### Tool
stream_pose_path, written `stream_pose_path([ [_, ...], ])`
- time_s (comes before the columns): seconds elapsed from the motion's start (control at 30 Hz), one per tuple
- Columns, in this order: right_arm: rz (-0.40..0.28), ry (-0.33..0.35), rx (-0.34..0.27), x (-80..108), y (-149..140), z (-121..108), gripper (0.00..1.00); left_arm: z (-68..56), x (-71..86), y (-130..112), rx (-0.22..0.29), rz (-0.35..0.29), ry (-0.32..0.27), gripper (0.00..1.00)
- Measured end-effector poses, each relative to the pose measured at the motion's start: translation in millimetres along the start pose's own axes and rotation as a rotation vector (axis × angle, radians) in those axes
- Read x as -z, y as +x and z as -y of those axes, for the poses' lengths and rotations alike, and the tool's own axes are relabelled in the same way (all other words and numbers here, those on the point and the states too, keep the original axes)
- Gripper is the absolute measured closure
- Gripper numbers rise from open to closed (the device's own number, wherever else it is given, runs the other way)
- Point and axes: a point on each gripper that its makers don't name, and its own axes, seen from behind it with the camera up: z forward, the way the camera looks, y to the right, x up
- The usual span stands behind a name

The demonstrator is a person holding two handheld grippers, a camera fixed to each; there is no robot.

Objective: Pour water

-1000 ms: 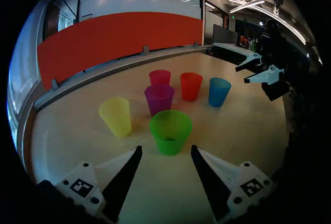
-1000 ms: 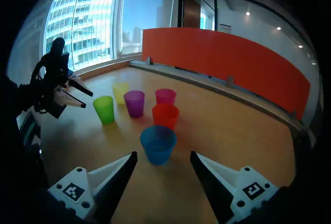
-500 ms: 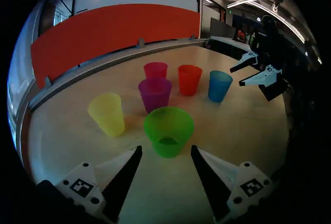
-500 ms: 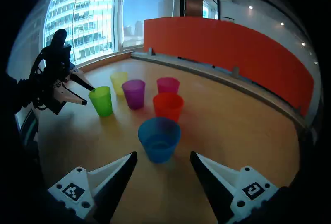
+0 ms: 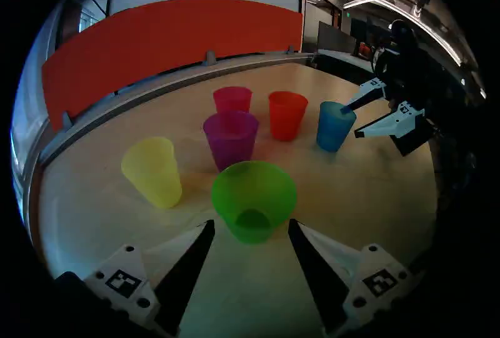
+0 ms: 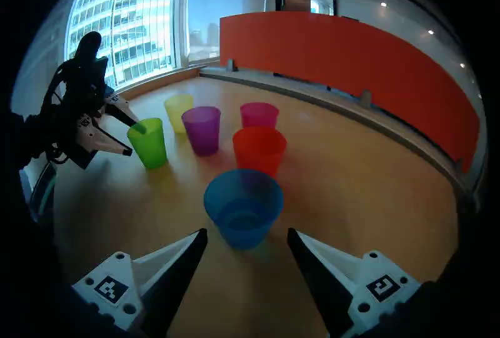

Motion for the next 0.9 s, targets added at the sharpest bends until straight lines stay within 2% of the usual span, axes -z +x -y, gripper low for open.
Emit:
stream_pose_path([
  [0.53,0.024,0.006,0.000,-20.9,5.7,1.3,0.01,-2.2,-16.3,8.3,0.002,0.000,-0.019,0.13],
  [0.9,0.021,0.019,0.009,-31.4,12.9,2.9,0.01,-1.5,-21.2,15.0,0.004,-0.012,-0.026,0.13],
])
